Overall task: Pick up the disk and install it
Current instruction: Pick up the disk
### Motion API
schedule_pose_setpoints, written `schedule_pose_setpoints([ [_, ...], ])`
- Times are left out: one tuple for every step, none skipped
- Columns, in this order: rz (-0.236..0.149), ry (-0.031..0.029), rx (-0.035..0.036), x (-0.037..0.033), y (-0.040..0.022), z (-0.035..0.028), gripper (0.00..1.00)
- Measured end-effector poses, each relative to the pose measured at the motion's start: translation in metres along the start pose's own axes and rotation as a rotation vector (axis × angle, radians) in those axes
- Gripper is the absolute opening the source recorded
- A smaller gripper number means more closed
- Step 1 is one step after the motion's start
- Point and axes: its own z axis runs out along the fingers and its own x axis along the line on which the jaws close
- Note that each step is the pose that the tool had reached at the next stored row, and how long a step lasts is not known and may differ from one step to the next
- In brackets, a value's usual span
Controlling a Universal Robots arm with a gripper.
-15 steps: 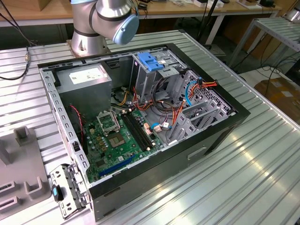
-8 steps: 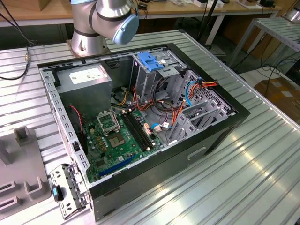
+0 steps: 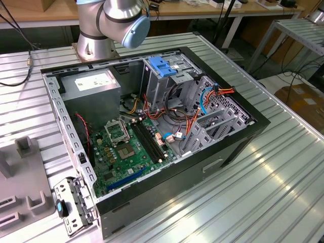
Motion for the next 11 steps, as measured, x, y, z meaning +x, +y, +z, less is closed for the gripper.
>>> schedule_pose_setpoints([
  [0.0, -0.0001, 0.0001, 0.0, 0.0, -0.0009, 0.37],
  [0.0, -0.0001, 0.0001, 0.0, 0.0, -0.0022, 0.37],
  [0.0, 0.0, 0.0, 0.0, 0.0, -0.0035, 0.37],
  [0.0, 0.0, 0.0, 0.0, 0.0001, -0.0045, 0.37],
  [0.0, 0.0, 0.0, 0.0, 0.0001, -0.0064, 0.37],
  [0.0, 0.0, 0.0, -0.0001, 0.0001, -0.0092, 0.37],
  [0.0, 0.0001, -0.0001, -0.0001, 0.0001, -0.0104, 0.37],
  [0.0, 0.0, 0.0, -0.0001, 0.0001, -0.0117, 0.37],
  [0.0, 0.0, 0.0, -0.0001, 0.0001, -0.0131, 0.37],
  [0.0, 0.0, 0.0, -0.0001, 0.0002, -0.0145, 0.37],
  [0.0, 0.0, 0.0001, -0.0001, 0.0002, -0.0169, 0.37],
])
